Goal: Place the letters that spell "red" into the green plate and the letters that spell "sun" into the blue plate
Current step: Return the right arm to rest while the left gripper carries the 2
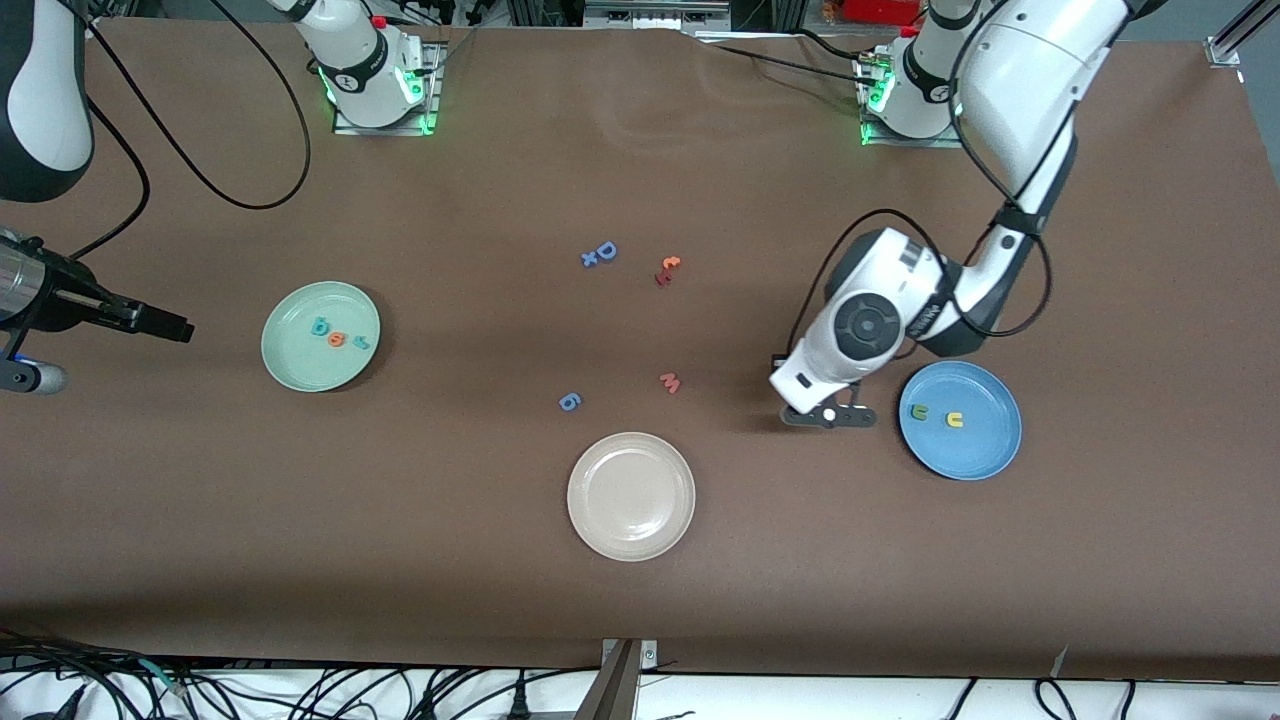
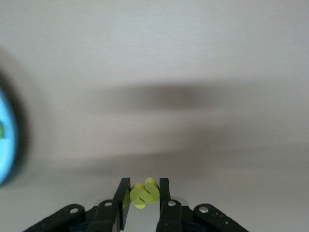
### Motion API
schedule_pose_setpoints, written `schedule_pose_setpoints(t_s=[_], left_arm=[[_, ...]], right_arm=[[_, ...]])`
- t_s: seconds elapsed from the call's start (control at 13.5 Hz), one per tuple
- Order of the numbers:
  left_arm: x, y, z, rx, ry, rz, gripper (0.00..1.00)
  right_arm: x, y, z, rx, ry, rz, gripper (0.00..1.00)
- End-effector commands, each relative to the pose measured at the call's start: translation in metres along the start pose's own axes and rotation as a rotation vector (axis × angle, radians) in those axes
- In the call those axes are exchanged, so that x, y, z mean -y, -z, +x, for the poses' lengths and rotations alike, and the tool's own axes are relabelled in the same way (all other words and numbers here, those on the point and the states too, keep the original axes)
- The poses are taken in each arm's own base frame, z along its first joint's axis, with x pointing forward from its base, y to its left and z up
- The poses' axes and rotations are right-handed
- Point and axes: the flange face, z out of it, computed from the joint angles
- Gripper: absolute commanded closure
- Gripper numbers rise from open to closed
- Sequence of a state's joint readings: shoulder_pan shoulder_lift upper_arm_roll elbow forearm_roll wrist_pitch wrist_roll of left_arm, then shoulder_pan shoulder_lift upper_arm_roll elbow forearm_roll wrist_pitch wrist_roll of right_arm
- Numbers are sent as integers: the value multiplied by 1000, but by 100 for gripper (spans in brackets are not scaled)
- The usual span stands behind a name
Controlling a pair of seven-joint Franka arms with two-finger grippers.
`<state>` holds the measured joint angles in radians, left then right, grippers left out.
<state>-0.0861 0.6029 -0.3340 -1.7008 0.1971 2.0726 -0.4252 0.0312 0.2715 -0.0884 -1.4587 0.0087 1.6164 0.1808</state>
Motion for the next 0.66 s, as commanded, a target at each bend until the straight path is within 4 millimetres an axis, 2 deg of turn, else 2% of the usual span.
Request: schedule_pose_setpoints(t_s=[0.0, 0.22, 0.37, 0.44, 0.59], left_arm=[[37, 20, 0, 15, -79, 18, 80], [81, 26, 7, 23, -156, 9, 80], [122, 26, 14, 24, -210, -7, 79], [138, 25, 16, 24, -241, -13, 79], [155, 25, 25, 14, -302, -8, 80]], right_arm=[[-4, 6, -3, 1, -17, 13, 1], [2, 1, 3, -27, -37, 15, 1], [7, -11, 2, -6, -54, 8, 1], [7, -11, 1, -4, -63, 10, 1], [9, -11, 0, -5, -63, 8, 1]])
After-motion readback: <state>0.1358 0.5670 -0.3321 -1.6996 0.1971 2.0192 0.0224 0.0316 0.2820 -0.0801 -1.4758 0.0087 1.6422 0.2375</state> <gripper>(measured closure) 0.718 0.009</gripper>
